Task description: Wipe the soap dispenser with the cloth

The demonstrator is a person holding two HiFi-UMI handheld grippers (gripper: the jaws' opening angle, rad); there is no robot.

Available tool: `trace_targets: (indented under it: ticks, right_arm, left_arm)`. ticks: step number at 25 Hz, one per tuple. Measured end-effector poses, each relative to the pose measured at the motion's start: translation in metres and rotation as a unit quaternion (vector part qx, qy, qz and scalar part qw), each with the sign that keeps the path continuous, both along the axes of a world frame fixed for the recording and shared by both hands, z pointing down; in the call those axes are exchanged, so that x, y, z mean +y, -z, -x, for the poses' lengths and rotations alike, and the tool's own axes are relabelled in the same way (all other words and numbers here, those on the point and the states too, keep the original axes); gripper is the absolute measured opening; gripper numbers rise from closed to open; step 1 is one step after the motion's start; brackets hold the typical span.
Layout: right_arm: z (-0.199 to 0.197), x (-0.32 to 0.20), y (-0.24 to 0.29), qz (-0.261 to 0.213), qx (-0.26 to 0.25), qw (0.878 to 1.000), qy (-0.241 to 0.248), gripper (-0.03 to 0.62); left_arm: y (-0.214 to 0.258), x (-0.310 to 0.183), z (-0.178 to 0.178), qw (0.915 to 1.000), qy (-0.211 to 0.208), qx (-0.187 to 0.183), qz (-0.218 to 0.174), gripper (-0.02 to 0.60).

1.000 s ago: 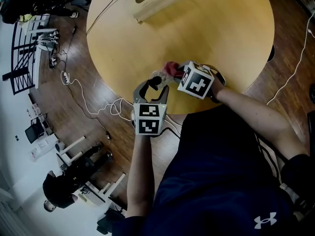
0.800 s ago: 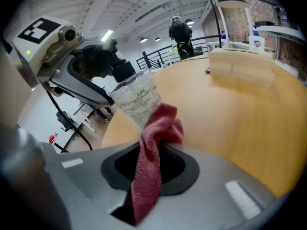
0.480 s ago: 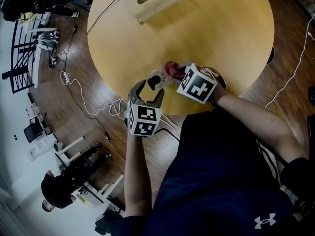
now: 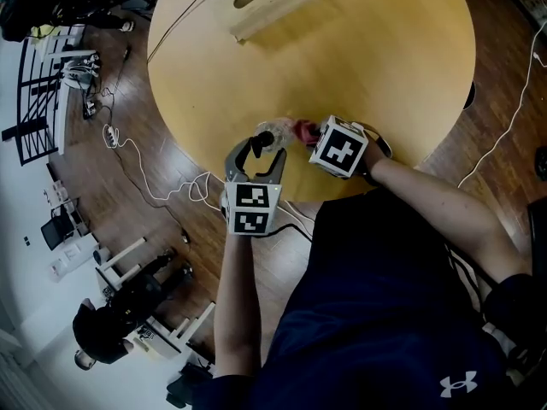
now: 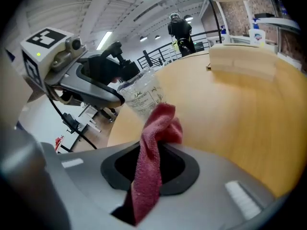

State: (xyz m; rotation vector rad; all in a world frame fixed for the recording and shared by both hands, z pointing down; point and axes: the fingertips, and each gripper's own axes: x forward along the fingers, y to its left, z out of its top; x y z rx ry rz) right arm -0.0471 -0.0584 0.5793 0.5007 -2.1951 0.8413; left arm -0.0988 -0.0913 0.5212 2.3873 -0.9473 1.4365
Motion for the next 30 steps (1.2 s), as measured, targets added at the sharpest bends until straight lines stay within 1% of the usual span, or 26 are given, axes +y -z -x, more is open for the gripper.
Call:
trace_targets:
  ticks: [1,2,4,5,6,7,8,9,10,11,12,13,14,15,17,19,20,21,23,24,25,26,27,28,29,30]
  right_arm:
    - [-0.003,0.000,0.003,0.005,0.001,1.000,-0.005,0.077]
    - [-0.006,-0.003,0.008,0.004,-0.001,1.000,-0.016,0.077]
    - [-0.007,-0.018,0.022,-0.020,-0.019,0.999,-0.042,0.077]
    - [-0.004,-0.026,0.029,-0.033,-0.037,0.997,-0.053,0.077]
    - [0.001,-0.032,0.035,-0.042,-0.057,0.996,-0.059,0.077]
    - [0.006,-0.035,0.041,-0.047,-0.072,0.994,-0.061,0.077]
    - [0.010,-0.037,0.042,-0.050,-0.078,0.994,-0.059,0.077]
    - [0.012,-0.038,0.039,-0.050,-0.075,0.994,-0.057,0.077]
    - [0.013,-0.037,0.032,-0.044,-0.066,0.995,-0.053,0.077]
    - [0.012,-0.035,0.022,-0.035,-0.054,0.997,-0.049,0.077]
    - [0.011,-0.033,0.011,-0.024,-0.041,0.998,-0.043,0.077]
    - [0.010,-0.030,0.003,-0.016,-0.029,0.999,-0.038,0.077]
    - [0.008,-0.027,-0.002,-0.010,-0.021,0.999,-0.033,0.077]
    - [0.007,-0.024,-0.004,-0.006,-0.018,0.999,-0.030,0.077]
    - [0.007,-0.019,0.000,-0.001,-0.027,0.999,-0.033,0.077]
    - [0.005,-0.021,0.012,-0.008,-0.043,0.998,-0.043,0.077]
    - [0.003,-0.025,0.021,-0.016,-0.049,0.997,-0.051,0.077]
    - [0.000,-0.029,0.031,-0.025,-0.054,0.996,-0.060,0.077]
    - [-0.005,-0.039,0.047,-0.045,-0.060,0.994,-0.073,0.077]
    - [-0.006,-0.042,0.050,-0.051,-0.062,0.994,-0.075,0.077]
    - [-0.005,-0.044,0.052,-0.055,-0.062,0.994,-0.072,0.077]
    - [-0.002,-0.046,0.053,-0.058,-0.062,0.994,-0.066,0.077]
    - [0.001,-0.046,0.052,-0.060,-0.059,0.995,-0.060,0.077]
    - [0.003,-0.045,0.047,-0.057,-0.051,0.996,-0.055,0.077]
    - [0.004,-0.042,0.040,-0.050,-0.042,0.997,-0.052,0.077]
    - [0.004,-0.038,0.029,-0.037,-0.033,0.998,-0.050,0.077]
  left_arm:
    - [-0.001,0.000,0.001,0.9988,-0.047,-0.010,-0.001,0.284]
    - [-0.002,0.000,0.002,0.9954,-0.093,-0.023,-0.002,0.284]
    - [-0.007,0.000,0.008,0.9834,-0.170,-0.064,-0.004,0.279]
    - [-0.010,0.000,0.012,0.9777,-0.192,-0.085,-0.003,0.278]
    - [-0.012,0.000,0.015,0.9753,-0.198,-0.097,0.002,0.278]
    - [-0.013,0.001,0.016,0.9782,-0.185,-0.094,0.009,0.278]
    - [-0.010,0.000,0.013,0.9856,-0.153,-0.070,0.019,0.286]
    - [-0.003,0.000,0.007,0.9936,-0.104,-0.030,0.031,0.297]
    - [0.007,-0.001,0.001,0.9979,-0.046,0.014,0.043,0.300]
    - [0.017,-0.002,-0.005,0.9973,0.010,0.049,0.053,0.299]
    - [0.023,-0.003,-0.008,0.9945,0.054,0.067,0.059,0.299]
    - [0.023,-0.003,-0.009,0.9926,0.080,0.069,0.060,0.299]
    - [0.019,-0.004,-0.009,0.9928,0.088,0.059,0.057,0.299]
    - [0.014,-0.005,-0.007,0.9945,0.082,0.042,0.051,0.298]
    - [0.008,-0.011,-0.004,0.9984,0.041,0.013,0.036,0.296]
    - [0.006,-0.014,-0.005,0.9992,-0.034,-0.003,0.023,0.292]
    - [0.004,-0.013,-0.006,0.9965,-0.082,-0.008,0.017,0.290]
    - [0.002,-0.012,-0.007,0.9912,-0.132,-0.011,0.013,0.290]
    - [0.000,-0.008,-0.010,0.9758,-0.218,-0.021,0.011,0.290]
    - [-0.001,-0.007,-0.010,0.9690,-0.245,-0.028,0.011,0.290]
    - [-0.002,-0.007,-0.011,0.9656,-0.258,-0.034,0.013,0.294]
    - [-0.002,-0.009,-0.011,0.9668,-0.253,-0.034,0.016,0.296]
    - [0.000,-0.010,-0.011,0.9730,-0.229,-0.021,0.021,0.305]
    - [0.005,-0.010,-0.013,0.9823,-0.185,0.008,0.030,0.321]
    - [0.013,-0.010,-0.016,0.9902,-0.123,0.050,0.041,0.344]
    - [0.020,-0.010,-0.019,0.9929,-0.057,0.091,0.052,0.353]
